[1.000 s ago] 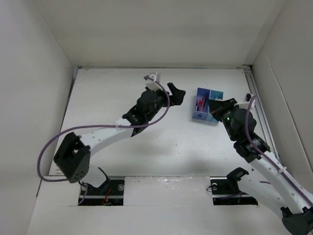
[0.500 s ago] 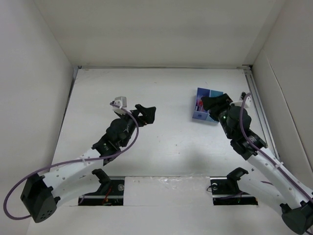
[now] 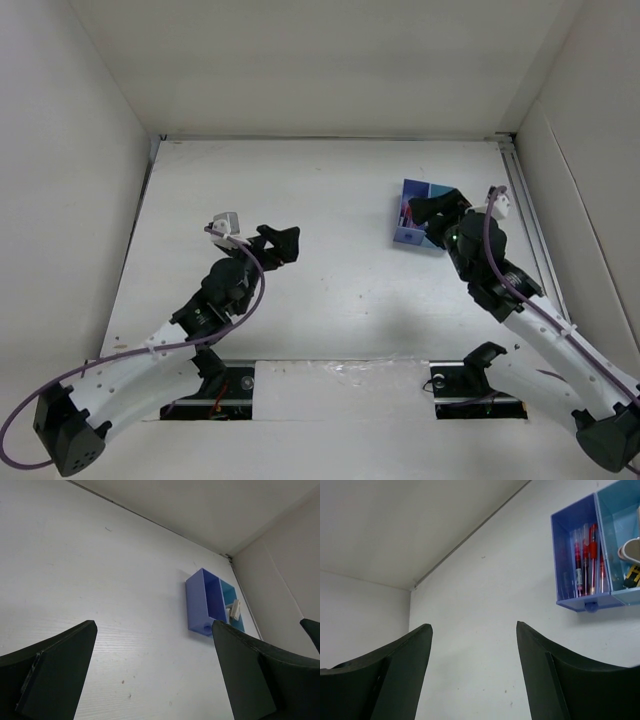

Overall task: Sort the stationery into containers
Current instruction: Reset both arms

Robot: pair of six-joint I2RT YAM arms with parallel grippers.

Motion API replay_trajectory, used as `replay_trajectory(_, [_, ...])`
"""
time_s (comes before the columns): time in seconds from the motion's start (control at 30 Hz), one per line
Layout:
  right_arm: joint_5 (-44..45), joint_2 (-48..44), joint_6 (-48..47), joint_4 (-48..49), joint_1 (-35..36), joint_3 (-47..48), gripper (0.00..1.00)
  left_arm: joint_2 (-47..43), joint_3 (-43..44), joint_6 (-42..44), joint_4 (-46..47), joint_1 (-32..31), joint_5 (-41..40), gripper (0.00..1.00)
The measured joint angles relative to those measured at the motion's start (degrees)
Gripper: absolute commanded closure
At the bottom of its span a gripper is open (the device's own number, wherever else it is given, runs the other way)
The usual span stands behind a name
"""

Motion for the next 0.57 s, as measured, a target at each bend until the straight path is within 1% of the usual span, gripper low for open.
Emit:
replay_trajectory(0.1, [-1.1,1.9,-0.2,-0.9,1.0,0.8,0.26,-3.0,-0.3,0.0,-0.7,0.0,-0.2,0.00])
replay_trajectory(0.23, [-2.3,4.6,-0.7,-1.8,4.9,1.1,0.26,-5.6,-0.4,0.0,-1.0,0.0,-0.2,0.00])
replay_trajectory(0.37, [-3.1,6.1,-1.2,-2.8,8.6,1.6,0.26,-6.5,-0.6,0.0,-1.3,0.0,-0.1,0.00])
replay_trajectory(0.57, [-3.1,8.6,-1.6,-4.1,12.7,4.8,0.26,-6.5,-0.9,0.0,-1.6,0.0,0.9,0.00])
